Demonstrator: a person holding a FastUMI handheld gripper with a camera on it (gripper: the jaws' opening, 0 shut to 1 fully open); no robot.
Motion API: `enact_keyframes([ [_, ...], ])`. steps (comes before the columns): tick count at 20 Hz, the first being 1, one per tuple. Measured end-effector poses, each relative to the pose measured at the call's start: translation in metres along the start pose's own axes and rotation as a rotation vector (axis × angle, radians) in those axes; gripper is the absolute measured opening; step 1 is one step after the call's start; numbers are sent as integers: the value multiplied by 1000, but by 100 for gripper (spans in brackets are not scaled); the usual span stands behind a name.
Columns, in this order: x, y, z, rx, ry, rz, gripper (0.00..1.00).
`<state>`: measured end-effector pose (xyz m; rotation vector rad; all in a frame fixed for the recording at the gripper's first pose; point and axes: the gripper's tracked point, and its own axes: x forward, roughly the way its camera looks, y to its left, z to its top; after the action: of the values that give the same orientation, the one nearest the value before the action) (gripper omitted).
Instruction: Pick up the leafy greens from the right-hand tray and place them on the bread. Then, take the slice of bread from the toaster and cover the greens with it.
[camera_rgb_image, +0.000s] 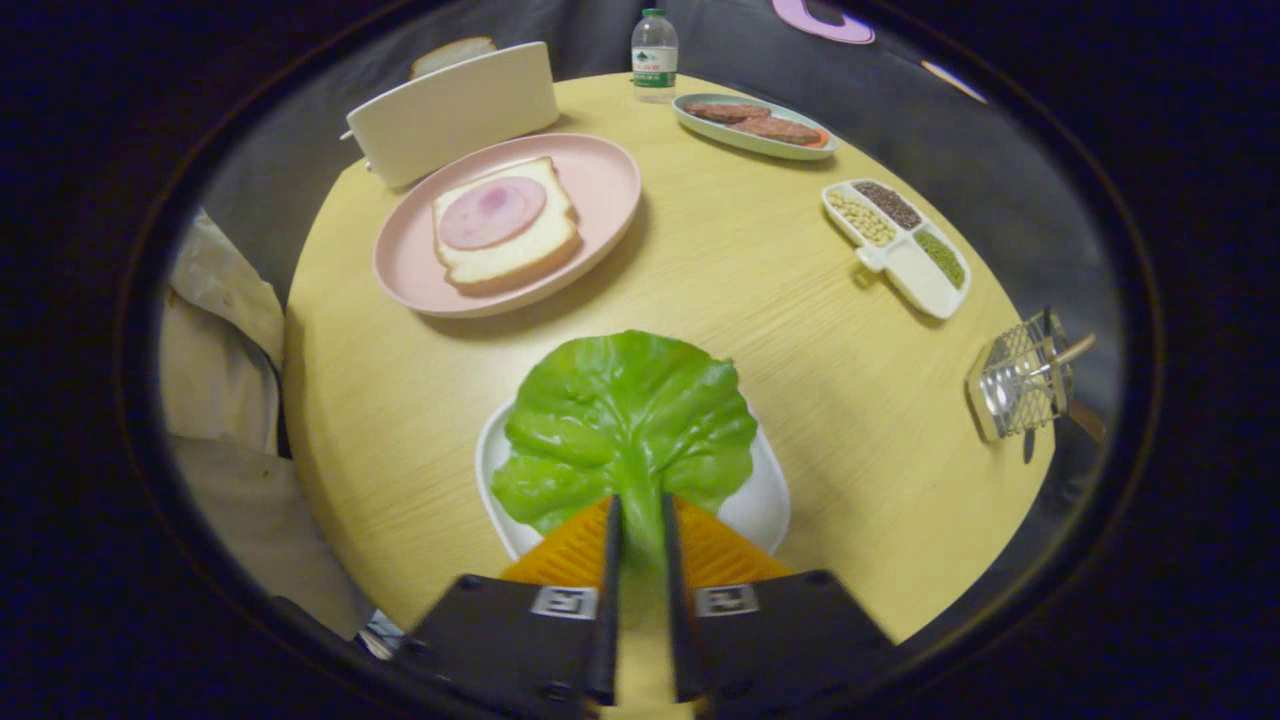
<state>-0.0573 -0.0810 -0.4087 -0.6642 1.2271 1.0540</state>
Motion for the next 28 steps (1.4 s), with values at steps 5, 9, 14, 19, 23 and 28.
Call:
enact_keyframes([
  [5, -4, 5, 3, -105, -17, -42, 4],
  [9, -15, 2, 0, -101, -18, -86, 3],
  [14, -43, -3, 6, -52, -60, -143, 3],
  [19, -73, -6, 22, -34, -98, -201, 3],
  [23, -88, 3, 47, -62, -133, -228, 3],
  [28, -91, 23, 81, -89, -161, -225, 3],
])
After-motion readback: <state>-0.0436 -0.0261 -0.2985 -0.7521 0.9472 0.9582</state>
